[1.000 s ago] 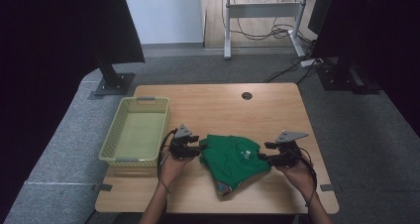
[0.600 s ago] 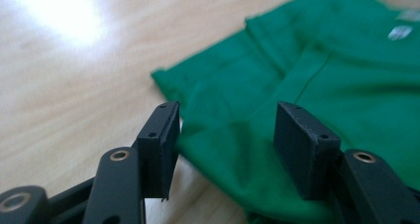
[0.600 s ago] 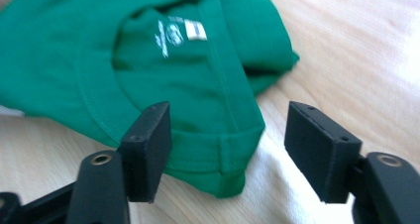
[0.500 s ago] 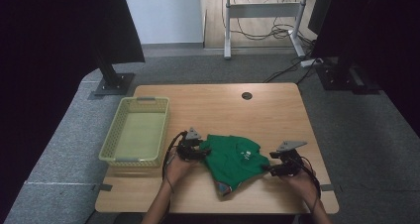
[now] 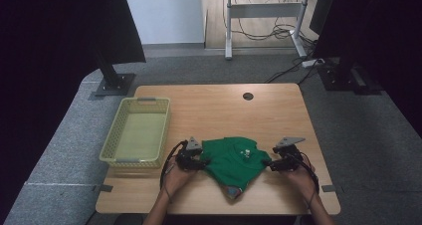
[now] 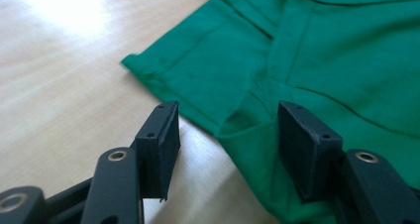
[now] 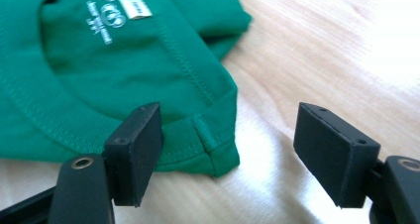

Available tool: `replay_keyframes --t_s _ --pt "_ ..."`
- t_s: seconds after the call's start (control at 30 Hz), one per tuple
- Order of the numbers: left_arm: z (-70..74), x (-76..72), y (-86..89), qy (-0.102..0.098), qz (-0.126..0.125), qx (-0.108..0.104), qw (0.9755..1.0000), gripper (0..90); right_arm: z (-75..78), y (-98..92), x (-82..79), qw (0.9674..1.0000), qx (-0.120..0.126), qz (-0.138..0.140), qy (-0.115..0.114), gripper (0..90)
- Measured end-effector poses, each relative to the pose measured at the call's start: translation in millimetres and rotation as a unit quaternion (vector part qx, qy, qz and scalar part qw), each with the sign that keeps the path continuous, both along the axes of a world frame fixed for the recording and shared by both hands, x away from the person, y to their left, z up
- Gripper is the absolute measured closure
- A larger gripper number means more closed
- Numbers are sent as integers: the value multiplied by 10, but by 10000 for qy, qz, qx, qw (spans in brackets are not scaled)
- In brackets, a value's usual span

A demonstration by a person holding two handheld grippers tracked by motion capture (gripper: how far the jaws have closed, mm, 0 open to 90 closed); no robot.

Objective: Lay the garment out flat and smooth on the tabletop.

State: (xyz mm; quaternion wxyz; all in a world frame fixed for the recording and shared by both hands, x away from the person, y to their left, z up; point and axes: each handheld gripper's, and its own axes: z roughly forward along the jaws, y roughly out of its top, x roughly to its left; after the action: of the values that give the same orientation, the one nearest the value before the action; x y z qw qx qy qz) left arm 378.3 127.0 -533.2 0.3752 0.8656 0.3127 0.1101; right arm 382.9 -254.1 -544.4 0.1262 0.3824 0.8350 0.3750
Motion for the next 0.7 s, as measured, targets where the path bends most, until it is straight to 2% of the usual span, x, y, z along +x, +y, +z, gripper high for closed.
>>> replay_keyframes --t_s 0.03,0.1,0.13,0.17,0.3,0.33,0.4,0.43,0.47,0.5,0.63,0.67,0.7 --pt "49 15 8 -27 5 -65 10000 428 33 -6 29 10000 31 -15 -42 260" --pt "49 15 8 -27 5 -65 10000 426 55 -23 29 9999 96 -37 -68 260" --pt "170 92 3 -11 14 -213 9998 426 55 -23 29 9999 96 -37 -68 260" --pt "189 114 -15 -15 -14 -199 9998 413 137 -108 -3 9992 306 -169 -173 264" --pt "201 164 -77 13 -123 -160 9998 414 166 -172 -27 9986 424 -230 -195 279" --pt "177 206 -142 68 -230 -91 9997 414 168 -213 -43 9985 465 -253 -161 300" --pt "177 206 -142 68 -230 -91 9997 414 141 -242 -52 9987 444 -223 -85 300" --pt "82 284 -246 235 -420 144 9987 414 141 -242 -52 9987 444 -223 -85 315" --pt "82 284 -246 235 -420 144 9987 411 141 -242 -52 9987 444 -223 -85 315" --pt "6 316 -297 324 -538 326 9975 411 11 -202 -17 9977 644 85 199 341" --pt "-46 319 -324 367 -605 317 9970 423 0 -190 -10 9976 641 118 218 342" --pt "-46 319 -324 367 -605 317 9970 423 -57 -122 34 9975 572 274 309 342" --pt "-45 302 -324 331 -606 302 9972 423 -57 -122 34 9975 572 274 309 373"
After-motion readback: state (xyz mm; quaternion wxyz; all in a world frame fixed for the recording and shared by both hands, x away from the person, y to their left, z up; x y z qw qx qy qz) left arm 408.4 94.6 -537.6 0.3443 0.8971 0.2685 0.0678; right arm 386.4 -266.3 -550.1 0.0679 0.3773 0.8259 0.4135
